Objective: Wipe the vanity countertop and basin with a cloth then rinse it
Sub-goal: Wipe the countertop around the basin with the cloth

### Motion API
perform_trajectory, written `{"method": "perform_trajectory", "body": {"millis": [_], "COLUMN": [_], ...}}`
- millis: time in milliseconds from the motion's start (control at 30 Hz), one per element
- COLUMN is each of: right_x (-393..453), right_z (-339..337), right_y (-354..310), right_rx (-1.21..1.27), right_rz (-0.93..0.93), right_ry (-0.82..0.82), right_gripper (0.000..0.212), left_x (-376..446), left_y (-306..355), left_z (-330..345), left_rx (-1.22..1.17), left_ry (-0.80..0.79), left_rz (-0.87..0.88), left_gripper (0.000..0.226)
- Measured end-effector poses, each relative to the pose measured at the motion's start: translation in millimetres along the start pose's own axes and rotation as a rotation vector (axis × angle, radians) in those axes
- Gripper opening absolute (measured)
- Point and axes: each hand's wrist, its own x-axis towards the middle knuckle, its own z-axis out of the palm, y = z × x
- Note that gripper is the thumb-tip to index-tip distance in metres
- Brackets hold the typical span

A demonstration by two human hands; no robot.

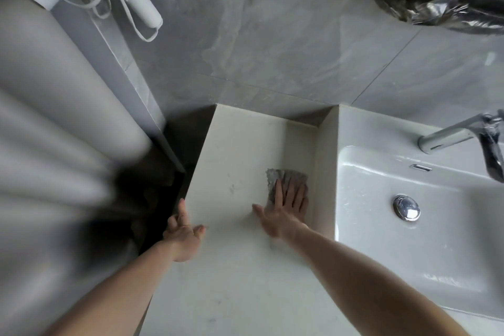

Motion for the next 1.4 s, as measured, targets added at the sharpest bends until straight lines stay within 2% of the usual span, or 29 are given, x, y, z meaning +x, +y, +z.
{"method": "perform_trajectory", "body": {"millis": [167, 267, 367, 533, 700, 800, 933, 1100, 1167, 1233, 1300, 1400], "right_x": [-88.7, -93.2, -52.4, 50.3, 108.3, 118.5, 84.7, 34.1, 26.9, 28.7, 43.1, 75.5], "right_z": [45.8, 51.0, 27.8, -33.9, -67.6, -72.1, -47.3, -3.0, -3.6, -15.0, -26.6, -47.8], "right_y": [12.1, 17.8, 10.3, -2.2, -33.4, -73.9, -108.1, -57.2, -25.1, 4.5, 28.2, 43.2], "right_rx": [0.011, 0.042, 0.021, 0.056, 0.044, -0.005, -0.108, -0.211, -0.141, -0.084, -0.078, -0.115], "right_rz": [-0.036, -0.042, 0.018, 0.047, -0.045, -0.147, -0.438, -0.665, -0.646, -0.539, -0.425, -0.25], "right_ry": [-0.052, -0.055, 0.074, 0.082, 0.113, 0.11, 0.071, 0.135, 0.158, 0.173, 0.259, 0.305], "right_gripper": [0.101, 0.1, 0.101, 0.097, 0.095, 0.09, 0.076, 0.068, 0.064, 0.068, 0.073, 0.078], "left_x": [-2.6, -1.3, 1.8, 7.2, 16.5, 18.3, 14.7, 9.7, 9.5, 7.8, 6.9, 8.9], "left_y": [1.4, 0.8, -0.8, -2.3, -10.6, -13.5, -9.0, -5.9, -5.8, -4.9, -3.2, -3.5], "left_z": [-2.6, -1.2, 0.7, 3.7, 9.8, 11.9, 11.4, 7.9, 6.3, 5.3, 4.7, 5.8], "left_rx": [-0.015, -0.018, 0.008, -0.016, -0.049, -0.047, -0.054, -0.033, -0.014, -0.021, -0.026, -0.039], "left_ry": [-0.01, -0.006, 0.0, -0.001, -0.003, 0.002, 0.018, 0.005, -0.009, -0.017, -0.012, -0.01], "left_rz": [-0.017, -0.012, -0.012, -0.004, 0.014, 0.024, 0.025, 0.011, 0.009, 0.004, 0.007, 0.001], "left_gripper": [0.094, 0.094, 0.094, 0.093, 0.092, 0.092, 0.092, 0.09, 0.088, 0.089, 0.091, 0.092]}}
